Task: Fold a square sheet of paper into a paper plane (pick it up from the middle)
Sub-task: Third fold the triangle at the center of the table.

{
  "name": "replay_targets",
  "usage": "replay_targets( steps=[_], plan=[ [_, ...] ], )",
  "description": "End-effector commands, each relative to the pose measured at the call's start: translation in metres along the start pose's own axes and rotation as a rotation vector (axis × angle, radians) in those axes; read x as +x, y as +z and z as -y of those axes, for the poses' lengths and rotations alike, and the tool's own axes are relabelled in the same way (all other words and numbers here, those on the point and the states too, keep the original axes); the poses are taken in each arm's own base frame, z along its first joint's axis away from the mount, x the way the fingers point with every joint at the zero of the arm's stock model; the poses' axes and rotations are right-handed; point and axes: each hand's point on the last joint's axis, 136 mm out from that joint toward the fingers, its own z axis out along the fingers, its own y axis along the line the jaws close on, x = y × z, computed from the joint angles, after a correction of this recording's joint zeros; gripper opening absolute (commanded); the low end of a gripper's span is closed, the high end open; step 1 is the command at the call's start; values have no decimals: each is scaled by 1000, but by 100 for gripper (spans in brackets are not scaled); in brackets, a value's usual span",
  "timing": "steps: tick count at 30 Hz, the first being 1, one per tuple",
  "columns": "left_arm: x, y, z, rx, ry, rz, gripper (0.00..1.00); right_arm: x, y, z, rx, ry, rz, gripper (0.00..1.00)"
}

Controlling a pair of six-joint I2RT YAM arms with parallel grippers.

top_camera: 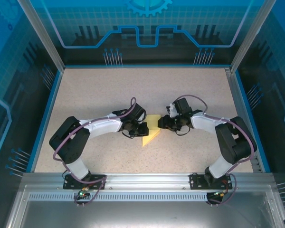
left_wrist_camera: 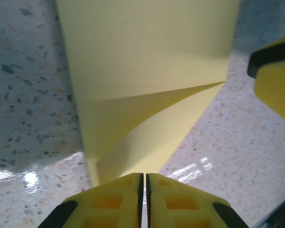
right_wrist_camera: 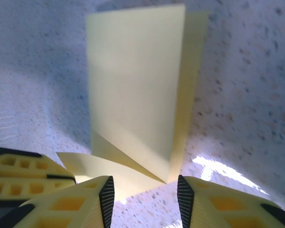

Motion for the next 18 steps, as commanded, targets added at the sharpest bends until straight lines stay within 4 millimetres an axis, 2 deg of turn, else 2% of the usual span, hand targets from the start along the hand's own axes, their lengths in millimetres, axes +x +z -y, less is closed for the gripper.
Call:
replay_targets(
  steps=[1, 10, 18],
  plan=[
    [-6, -1, -9, -47, 16, 20, 13, 9, 4, 1, -26, 12, -36, 47],
    [-5, 3, -19, -97, 26, 15, 12, 10, 20, -9, -97, 2, -83, 51],
    [-5, 7, -20, -96, 19, 12, 12, 11, 29, -29, -140, -70, -112, 51]
  ],
)
